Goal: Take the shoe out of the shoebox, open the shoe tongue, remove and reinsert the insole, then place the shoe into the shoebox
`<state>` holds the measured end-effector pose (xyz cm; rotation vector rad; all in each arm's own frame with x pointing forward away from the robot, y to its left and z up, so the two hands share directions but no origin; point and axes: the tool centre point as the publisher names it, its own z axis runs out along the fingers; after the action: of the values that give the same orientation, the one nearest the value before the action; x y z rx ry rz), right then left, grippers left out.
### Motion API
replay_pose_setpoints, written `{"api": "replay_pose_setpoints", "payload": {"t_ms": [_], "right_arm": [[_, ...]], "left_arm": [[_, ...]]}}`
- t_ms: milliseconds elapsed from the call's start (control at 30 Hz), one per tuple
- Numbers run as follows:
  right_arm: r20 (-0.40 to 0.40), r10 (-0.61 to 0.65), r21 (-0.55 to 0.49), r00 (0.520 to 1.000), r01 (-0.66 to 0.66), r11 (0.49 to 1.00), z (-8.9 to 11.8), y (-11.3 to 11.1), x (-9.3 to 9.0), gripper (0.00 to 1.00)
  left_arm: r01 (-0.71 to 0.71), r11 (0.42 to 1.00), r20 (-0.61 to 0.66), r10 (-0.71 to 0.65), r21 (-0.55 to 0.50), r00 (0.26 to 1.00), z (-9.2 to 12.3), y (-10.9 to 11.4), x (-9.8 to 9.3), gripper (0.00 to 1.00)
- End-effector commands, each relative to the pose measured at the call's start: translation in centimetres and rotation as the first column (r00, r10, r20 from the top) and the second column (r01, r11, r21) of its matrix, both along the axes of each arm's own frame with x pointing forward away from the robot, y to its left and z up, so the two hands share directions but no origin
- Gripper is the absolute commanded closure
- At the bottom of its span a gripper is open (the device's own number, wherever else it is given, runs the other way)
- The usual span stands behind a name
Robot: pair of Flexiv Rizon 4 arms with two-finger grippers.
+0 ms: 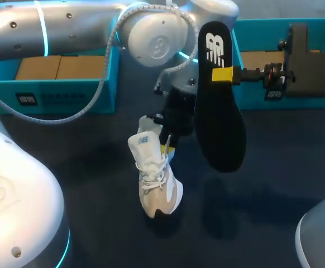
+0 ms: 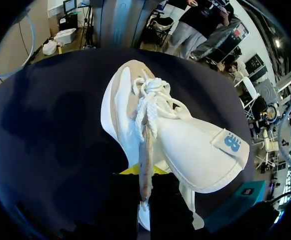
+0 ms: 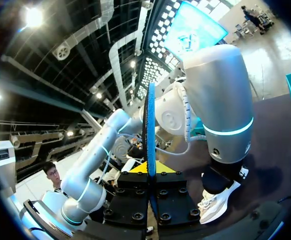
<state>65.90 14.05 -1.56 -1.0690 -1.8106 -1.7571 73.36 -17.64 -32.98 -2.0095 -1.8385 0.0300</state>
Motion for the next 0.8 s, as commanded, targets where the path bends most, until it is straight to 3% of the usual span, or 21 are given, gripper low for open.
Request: {"api": "replay_pose_setpoints", "payload": {"t_ms": [33,567,800], "right_arm": [[0.000,-0.001,0.001,1.000,0.001,1.000,-0.1,0.2,0.1,1.00],[0.000,-0.001,0.001,1.000,0.001,1.000,-0.1,0.2,0.1,1.00],[0.000,-0.001,0.001,1.000,0.001,1.000,-0.1,0.2,0.1,1.00]], "left_arm": [[0.008,1.000,-0.005,-0.008,0.015,1.000,-0.8,-0.9,0.0,1.00],[0.018,0.998,-0.057,-0.014,0.068,0.998,-4.2,-2.4,-1.3,1.00],[0.018,0.997,-0.070,-0.013,0.071,0.997,-4.7,-2.5,-1.8,1.00]]}}
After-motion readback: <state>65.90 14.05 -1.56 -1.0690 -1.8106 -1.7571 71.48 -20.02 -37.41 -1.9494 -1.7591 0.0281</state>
